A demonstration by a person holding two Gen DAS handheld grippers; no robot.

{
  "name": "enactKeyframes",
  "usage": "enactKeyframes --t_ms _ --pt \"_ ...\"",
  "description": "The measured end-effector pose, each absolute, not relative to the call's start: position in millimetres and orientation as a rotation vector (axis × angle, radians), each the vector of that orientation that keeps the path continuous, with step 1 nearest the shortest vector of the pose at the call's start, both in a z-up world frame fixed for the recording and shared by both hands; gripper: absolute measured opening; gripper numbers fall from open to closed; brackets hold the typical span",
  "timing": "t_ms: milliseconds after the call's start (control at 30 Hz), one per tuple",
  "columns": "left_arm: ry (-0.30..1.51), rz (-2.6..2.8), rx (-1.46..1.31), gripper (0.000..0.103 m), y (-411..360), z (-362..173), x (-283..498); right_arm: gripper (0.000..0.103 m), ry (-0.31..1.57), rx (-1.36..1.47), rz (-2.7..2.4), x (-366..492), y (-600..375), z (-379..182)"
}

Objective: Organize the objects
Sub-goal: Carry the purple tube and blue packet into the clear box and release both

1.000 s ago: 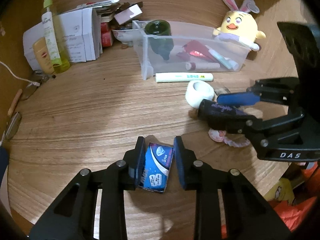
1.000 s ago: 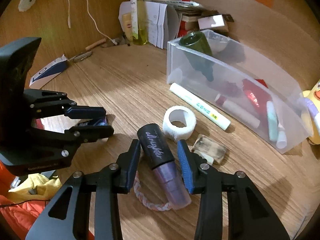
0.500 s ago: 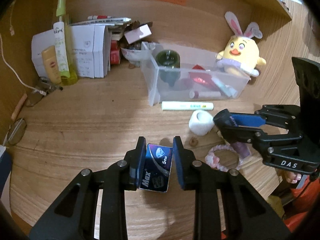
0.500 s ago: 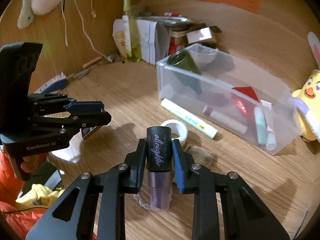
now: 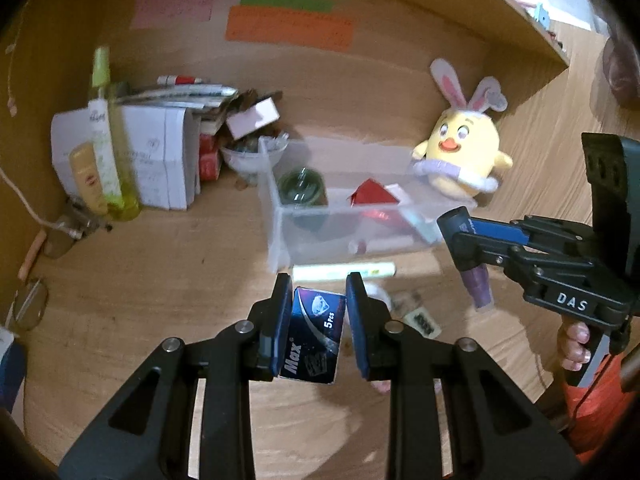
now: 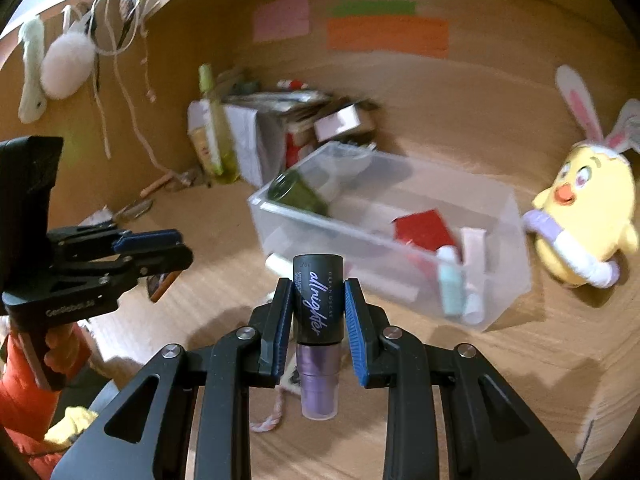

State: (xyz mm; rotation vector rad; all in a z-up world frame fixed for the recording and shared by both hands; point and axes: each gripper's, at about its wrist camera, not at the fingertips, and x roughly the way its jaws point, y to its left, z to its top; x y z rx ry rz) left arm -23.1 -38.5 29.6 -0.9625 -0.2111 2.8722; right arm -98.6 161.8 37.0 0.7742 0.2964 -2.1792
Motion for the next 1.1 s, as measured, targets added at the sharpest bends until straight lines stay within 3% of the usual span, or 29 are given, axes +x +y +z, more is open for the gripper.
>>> enactKeyframes --t_ms 1100 --pt "-0.231 2.866 -0.833 0.027 -20 87 -109 0.023 0.258 0.712 -2.385 -198 169 89"
